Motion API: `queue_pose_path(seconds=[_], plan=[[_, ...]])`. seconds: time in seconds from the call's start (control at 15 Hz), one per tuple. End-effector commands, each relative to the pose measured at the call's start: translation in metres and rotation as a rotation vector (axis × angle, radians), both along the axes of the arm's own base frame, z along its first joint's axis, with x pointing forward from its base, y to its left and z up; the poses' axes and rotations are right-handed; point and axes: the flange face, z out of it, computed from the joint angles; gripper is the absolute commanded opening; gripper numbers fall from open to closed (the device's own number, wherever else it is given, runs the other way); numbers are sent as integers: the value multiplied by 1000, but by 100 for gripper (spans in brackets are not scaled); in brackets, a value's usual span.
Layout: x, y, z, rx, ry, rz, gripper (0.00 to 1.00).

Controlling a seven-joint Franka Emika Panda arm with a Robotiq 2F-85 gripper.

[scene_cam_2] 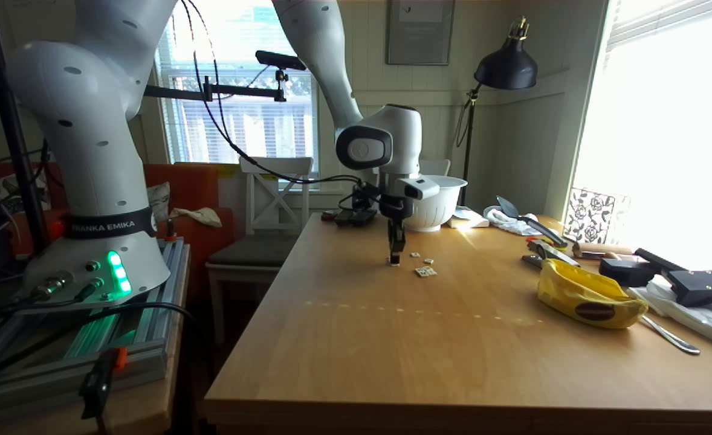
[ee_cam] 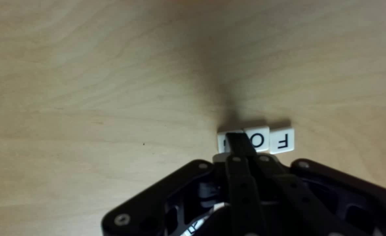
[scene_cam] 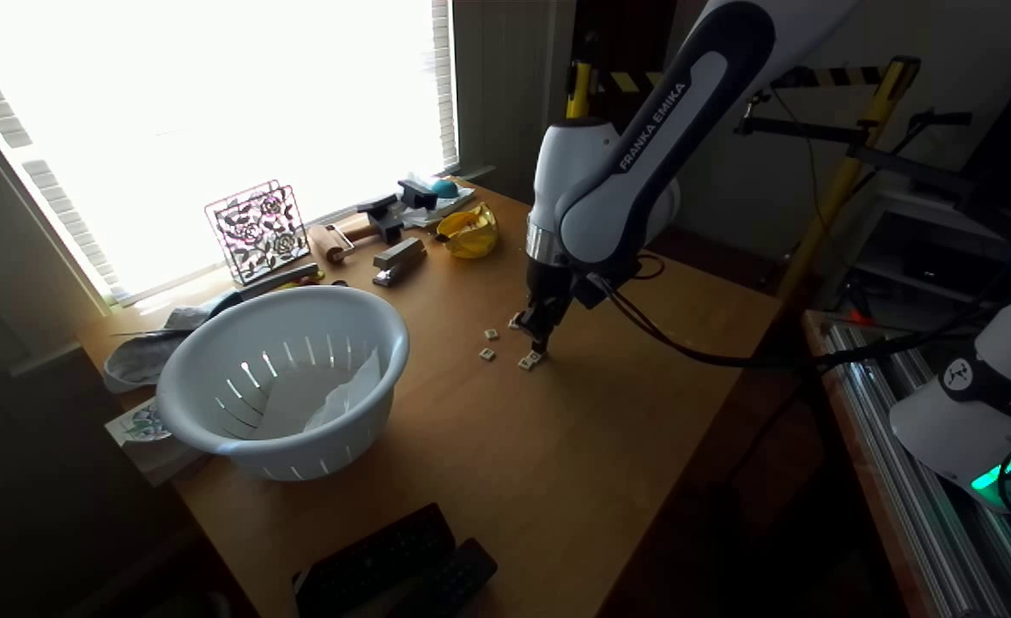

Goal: Align three letters in a straight line

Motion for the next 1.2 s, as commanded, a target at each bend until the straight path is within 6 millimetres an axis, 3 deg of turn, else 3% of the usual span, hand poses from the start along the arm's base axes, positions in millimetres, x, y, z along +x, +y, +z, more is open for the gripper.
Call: queue_pose_path(seconds=[0.0, 0.87, 1.0, 1.13], plan=[[-4, -1, -2, -1, 12, 7, 0], [-6, 3, 25, -1, -36, 8, 0], [-6, 3, 30, 0, -43, 2, 28], [-7, 4, 35, 1, -47, 1, 40]])
